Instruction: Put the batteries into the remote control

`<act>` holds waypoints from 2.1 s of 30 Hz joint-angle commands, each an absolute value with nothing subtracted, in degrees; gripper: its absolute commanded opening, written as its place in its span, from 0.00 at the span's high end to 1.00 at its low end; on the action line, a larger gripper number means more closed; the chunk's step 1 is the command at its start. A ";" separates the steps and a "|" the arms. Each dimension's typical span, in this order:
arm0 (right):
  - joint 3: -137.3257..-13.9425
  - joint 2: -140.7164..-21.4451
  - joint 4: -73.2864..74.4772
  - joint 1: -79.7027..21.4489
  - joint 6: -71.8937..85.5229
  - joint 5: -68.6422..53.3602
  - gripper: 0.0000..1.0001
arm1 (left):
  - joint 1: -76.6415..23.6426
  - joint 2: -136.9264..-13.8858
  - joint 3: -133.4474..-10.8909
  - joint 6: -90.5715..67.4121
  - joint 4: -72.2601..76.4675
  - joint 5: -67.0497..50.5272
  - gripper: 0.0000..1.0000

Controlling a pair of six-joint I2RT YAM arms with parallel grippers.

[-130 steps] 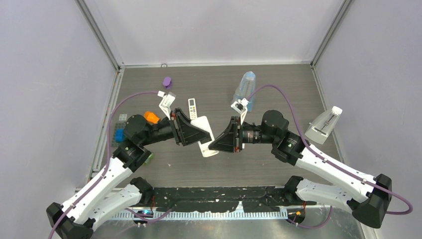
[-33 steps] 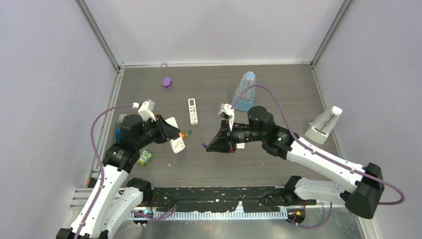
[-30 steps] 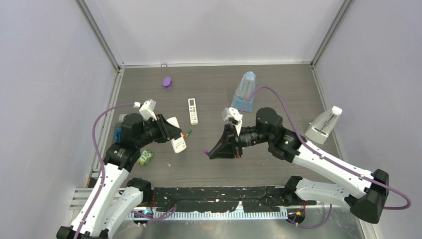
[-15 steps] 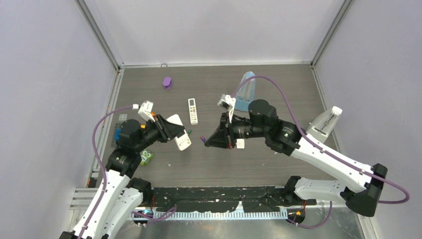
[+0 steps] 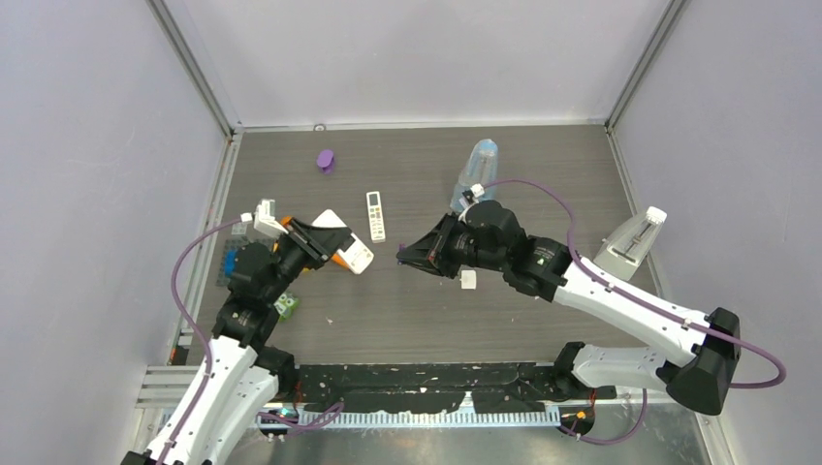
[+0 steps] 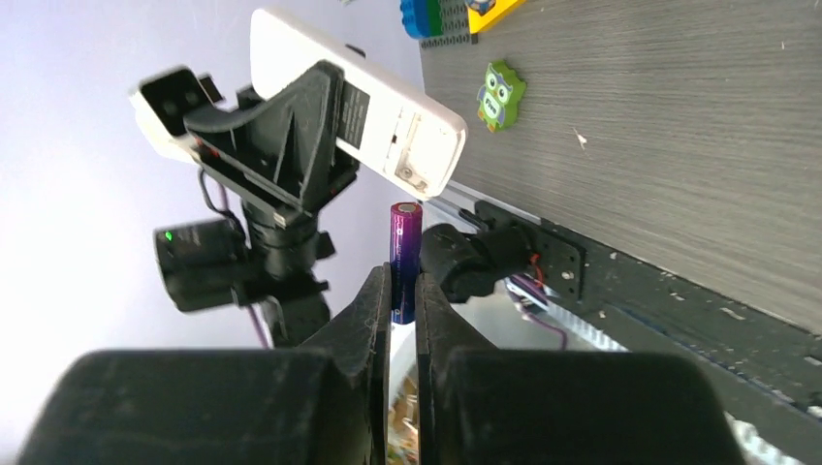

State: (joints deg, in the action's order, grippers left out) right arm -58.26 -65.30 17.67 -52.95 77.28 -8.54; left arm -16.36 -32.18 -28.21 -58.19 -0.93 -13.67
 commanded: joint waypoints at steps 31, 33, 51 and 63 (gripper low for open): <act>-72.76 -84.80 21.80 -56.87 96.86 -8.62 0.95 | -16.17 -39.14 -26.44 -61.55 18.10 -18.36 1.00; -72.39 -84.91 21.73 -56.87 97.31 -8.66 0.95 | -16.22 -39.17 -26.36 -61.54 18.23 -18.61 1.00; -70.73 -84.87 24.42 -55.83 98.21 -4.13 0.95 | -16.17 -38.21 -26.43 -62.29 17.39 -20.11 1.00; -70.86 -86.38 24.74 -54.68 97.24 -2.84 0.95 | -16.17 -38.26 -26.52 -62.80 17.23 -20.50 1.00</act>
